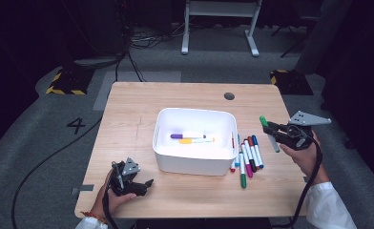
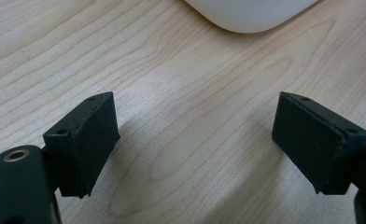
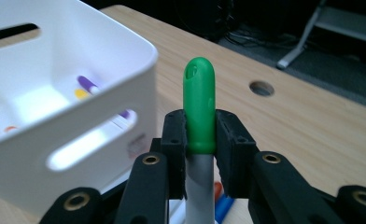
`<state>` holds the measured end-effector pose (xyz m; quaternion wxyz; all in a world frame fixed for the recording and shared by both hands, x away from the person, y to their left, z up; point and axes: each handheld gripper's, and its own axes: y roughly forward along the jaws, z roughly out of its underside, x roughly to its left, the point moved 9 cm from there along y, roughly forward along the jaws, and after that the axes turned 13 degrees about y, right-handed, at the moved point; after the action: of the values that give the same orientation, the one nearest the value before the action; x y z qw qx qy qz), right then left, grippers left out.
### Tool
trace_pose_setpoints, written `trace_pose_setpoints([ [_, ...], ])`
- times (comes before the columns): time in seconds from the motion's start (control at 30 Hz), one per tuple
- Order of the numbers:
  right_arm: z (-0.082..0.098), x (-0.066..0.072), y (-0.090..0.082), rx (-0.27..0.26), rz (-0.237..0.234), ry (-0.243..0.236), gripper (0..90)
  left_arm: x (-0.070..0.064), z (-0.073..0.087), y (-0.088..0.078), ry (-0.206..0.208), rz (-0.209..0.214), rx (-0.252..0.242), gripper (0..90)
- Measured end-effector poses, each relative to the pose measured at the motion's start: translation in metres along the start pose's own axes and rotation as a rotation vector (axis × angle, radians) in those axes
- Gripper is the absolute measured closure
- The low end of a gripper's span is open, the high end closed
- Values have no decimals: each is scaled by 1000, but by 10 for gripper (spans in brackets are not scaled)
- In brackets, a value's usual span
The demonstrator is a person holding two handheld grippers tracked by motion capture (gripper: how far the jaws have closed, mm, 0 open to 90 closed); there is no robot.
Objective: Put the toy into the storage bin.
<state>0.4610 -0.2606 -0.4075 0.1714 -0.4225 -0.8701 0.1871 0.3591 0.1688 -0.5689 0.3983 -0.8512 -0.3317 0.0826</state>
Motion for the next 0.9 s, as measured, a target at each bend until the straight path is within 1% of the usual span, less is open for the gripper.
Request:
trace_pose_setpoints([
  [0.03,0,0,0,0,0,0,749,0,0,0,0,0,0,146],
  [0.07,-9,15,-3,-7,-24,-26,749,0,0,0,0,0,0,146],
  [0.1,-9,15,-3,-7,-24,-26,749,0,0,0,0,0,0,146],
  [0.13,-19,30,-5,-13,-55,-53,749,0,0,0,1,0,0,146],
  [0.23,-32,51,-8,-15,-96,-93,749,0,0,0,0,0,0,147],
  [0.27,-32,51,-8,-15,-96,-93,749,0,0,0,0,0,0,147],
  [0.3,-40,63,-8,-14,-112,-102,749,0,0,0,1,0,0,147],
  [0.33,-45,68,-8,-18,-122,-116,749,0,0,0,2,3,0,147],
  [0.37,-45,68,-8,-18,-122,-116,749,0,0,0,2,3,0,147],
  [0.4,-52,78,-6,-21,-134,-130,749,0,0,0,4,5,0,147],
  [0.43,-52,78,-6,-21,-134,-130,749,0,0,0,4,5,0,147],
  [0.47,-58,87,-4,-20,-145,-135,749,0,0,0,4,4,0,147],
  [0.53,-63,95,-1,-15,-160,-146,749,0,0,0,4,5,0,147],
  [0.57,-63,95,-1,-15,-160,-146,749,0,0,0,4,5,0,147],
  [0.6,-65,99,1,-13,-165,-149,749,0,0,0,3,1,0,147],
  [0.63,-69,107,4,-11,-184,-154,749,0,0,0,4,0,0,147],
  [0.67,-72,112,6,-10,-193,-162,749,0,0,0,4,0,1,147],
  [0.7,-72,112,6,-10,-193,-162,749,0,0,0,4,0,1,147],
  [0.73,-75,121,9,-3,-214,-174,749,0,0,0,2,0,0,147],
  [0.8,-77,129,14,4,-221,-192,749,0,0,0,4,0,0,147],
  [0.83,-77,129,14,4,-221,-192,749,0,0,0,1,-1,0,147],
  [0.87,-78,137,20,11,-233,-200,749,0,0,0,4,0,0,147],
  [0.9,-78,137,20,11,-233,-200,749,0,0,0,4,0,0,147],
])
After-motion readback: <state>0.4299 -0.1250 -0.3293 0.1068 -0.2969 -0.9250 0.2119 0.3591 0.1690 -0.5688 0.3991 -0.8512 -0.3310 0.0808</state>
